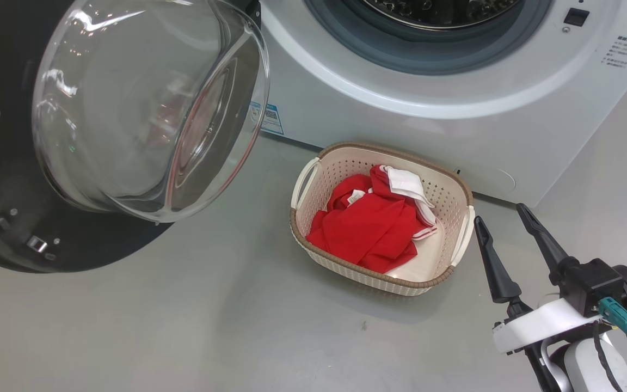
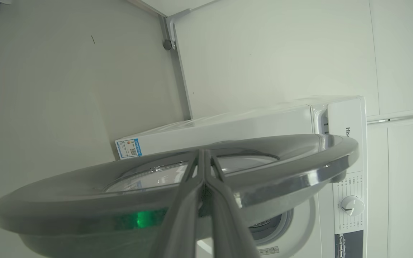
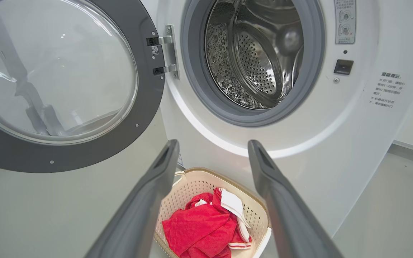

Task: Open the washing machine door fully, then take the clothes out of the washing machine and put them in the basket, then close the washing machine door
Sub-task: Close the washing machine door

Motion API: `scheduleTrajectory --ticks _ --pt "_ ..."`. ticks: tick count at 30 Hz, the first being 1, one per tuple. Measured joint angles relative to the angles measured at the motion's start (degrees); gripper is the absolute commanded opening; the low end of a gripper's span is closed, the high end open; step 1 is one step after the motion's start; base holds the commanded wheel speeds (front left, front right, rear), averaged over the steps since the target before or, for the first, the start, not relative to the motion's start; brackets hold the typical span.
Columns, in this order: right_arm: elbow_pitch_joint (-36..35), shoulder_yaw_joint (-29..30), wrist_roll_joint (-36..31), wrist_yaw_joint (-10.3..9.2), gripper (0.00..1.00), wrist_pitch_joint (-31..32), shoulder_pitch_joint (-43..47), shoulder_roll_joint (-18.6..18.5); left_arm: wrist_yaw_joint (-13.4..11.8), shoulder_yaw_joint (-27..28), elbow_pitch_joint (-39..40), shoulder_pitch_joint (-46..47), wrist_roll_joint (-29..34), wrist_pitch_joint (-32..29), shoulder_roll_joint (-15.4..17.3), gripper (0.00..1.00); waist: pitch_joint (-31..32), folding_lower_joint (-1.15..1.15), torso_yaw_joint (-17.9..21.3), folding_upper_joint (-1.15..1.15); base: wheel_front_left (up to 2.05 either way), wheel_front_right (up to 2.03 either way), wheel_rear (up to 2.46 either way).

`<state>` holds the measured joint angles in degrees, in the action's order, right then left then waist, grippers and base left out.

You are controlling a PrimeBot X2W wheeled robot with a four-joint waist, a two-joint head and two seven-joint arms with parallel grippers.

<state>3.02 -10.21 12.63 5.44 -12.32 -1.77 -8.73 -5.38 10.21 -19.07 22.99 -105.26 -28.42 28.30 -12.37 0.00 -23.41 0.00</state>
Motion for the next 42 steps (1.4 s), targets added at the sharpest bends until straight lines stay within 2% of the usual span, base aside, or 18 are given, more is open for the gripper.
scheduleTrajectory --ticks 9,12,19,29,42 --pt "-0.3 0.0 0.0 0.00 1.00 0.0 0.0 0.0 2.2 -1.4 0.6 0.0 -1.7 -5.8 -0.4 0.00 0.0 0.00 0.0 0.00 0.00 0.00 0.00" --pt "-0.5 0.0 0.0 -0.03 1.00 0.0 0.0 0.0 3.5 -1.1 1.9 0.0 -4.7 -7.8 -0.6 0.00 -0.1 0.00 0.1 0.00 0.00 0.00 0.00" --pt "-1.0 0.2 0.0 -0.07 1.00 0.0 0.0 0.0 5.8 -4.2 6.3 -0.8 -4.9 -13.4 -1.4 0.00 -0.3 0.00 0.0 0.00 0.00 0.00 0.00" --pt "-1.5 0.1 0.0 -0.49 1.00 0.0 -0.1 0.0 8.8 -7.0 12.2 -2.8 -5.1 -17.9 -1.5 0.00 -0.4 0.00 0.5 0.00 0.00 0.00 0.00" --pt "-1.5 -0.8 0.5 -0.56 1.00 -0.1 -0.9 1.6 10.0 -10.5 19.8 -6.1 -6.7 -22.4 -3.4 0.00 -0.6 0.00 4.1 0.00 0.00 0.00 0.00"
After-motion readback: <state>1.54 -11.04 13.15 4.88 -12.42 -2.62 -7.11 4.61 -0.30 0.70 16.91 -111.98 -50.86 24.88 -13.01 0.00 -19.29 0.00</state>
